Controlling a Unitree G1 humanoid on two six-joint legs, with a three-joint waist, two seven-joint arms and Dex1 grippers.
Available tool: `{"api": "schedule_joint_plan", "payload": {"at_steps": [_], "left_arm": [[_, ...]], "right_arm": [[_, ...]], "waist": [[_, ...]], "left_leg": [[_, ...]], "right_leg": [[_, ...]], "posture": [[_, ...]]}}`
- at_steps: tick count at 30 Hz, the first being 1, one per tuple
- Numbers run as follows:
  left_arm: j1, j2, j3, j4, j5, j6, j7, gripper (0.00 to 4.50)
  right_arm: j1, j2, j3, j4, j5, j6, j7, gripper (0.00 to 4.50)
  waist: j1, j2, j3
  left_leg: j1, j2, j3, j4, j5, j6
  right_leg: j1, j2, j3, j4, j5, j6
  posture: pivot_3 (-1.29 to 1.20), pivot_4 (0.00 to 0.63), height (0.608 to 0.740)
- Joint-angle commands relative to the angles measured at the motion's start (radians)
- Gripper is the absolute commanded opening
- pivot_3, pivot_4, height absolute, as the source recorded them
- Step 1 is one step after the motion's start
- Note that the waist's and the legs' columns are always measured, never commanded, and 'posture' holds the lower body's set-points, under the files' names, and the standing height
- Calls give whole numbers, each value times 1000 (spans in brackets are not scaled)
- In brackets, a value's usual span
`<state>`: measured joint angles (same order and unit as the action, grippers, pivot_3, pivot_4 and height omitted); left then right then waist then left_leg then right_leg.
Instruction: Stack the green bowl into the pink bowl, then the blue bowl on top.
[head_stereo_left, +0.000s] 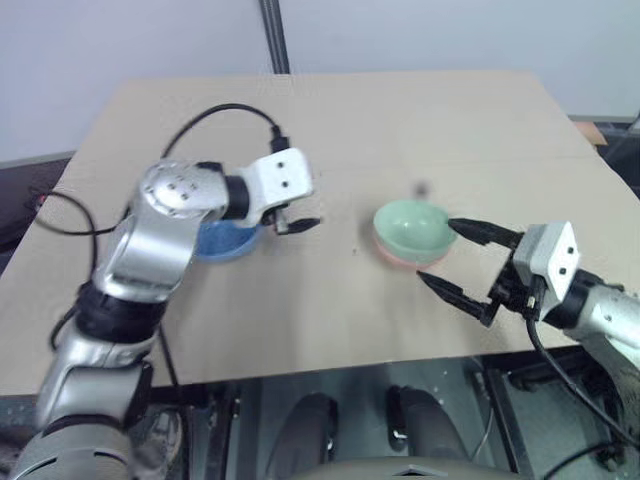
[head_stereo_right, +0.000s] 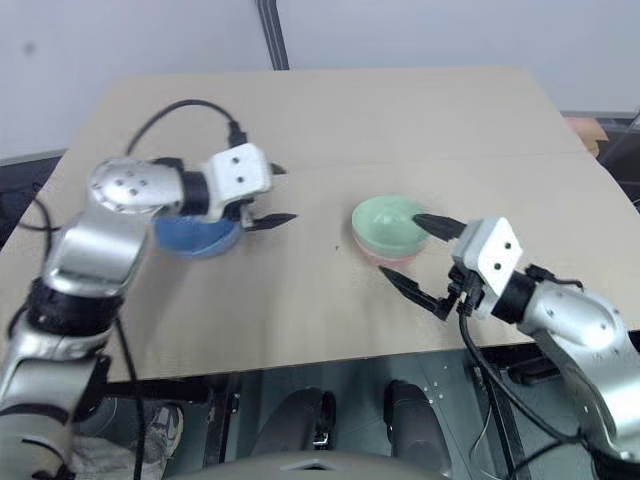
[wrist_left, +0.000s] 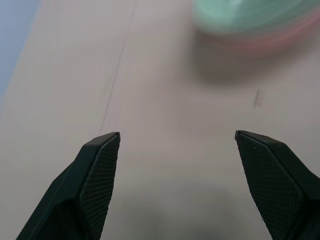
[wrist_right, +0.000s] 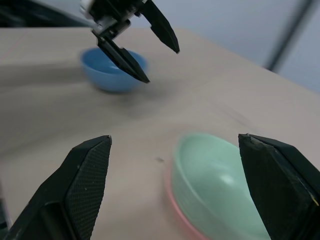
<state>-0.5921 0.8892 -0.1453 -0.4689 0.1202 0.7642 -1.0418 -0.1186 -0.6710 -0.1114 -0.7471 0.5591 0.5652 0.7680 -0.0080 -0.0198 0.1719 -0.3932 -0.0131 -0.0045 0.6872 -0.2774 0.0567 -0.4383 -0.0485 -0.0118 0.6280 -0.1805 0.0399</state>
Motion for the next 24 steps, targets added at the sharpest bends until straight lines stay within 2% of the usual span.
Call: {"api": "schedule_joint_plan", "payload": {"at_steps": [1,5,9,15,23,24], "left_arm": [[82,79,61,-194,52,200,62,3889],[216,147,43,-301,113,359,156,3889],[253,149,-12,-327,141,439,245,3889],[263,172,-84,-287,150,429,316,3889],[213,106,-212,-158,191,379,421,3889],[208,105,-225,-142,200,363,429,3667]], "right_arm": [[-71,-13,40,72,21,-60,95,4274],[-151,-5,89,168,10,-109,171,4274],[-192,-1,104,225,0,-142,203,4274],[-218,7,98,278,-27,-179,191,4274],[-208,13,88,285,-50,-209,168,4274],[-205,12,87,282,-51,-211,165,4274]], "waist": [[3,-1,1],[4,-2,1],[10,-2,1],[16,-2,1],[21,-2,1],[21,-2,1]], "left_leg": [[0,0,0,0,0,0],[-1,0,-1,0,0,0],[0,0,-1,0,0,0],[0,0,-1,0,0,0],[0,-1,-1,0,0,0],[0,-1,-1,0,0,0]], "right_leg": [[0,0,0,0,0,0],[0,0,0,0,0,0],[0,0,-1,0,0,0],[0,0,0,0,2,-3],[0,-1,0,0,2,-4],[0,-1,0,0,2,-4]], "posture": [[0,150,740],[0,150,740],[0,150,740],[0,150,740],[0,150,740],[0,150,740]]}}
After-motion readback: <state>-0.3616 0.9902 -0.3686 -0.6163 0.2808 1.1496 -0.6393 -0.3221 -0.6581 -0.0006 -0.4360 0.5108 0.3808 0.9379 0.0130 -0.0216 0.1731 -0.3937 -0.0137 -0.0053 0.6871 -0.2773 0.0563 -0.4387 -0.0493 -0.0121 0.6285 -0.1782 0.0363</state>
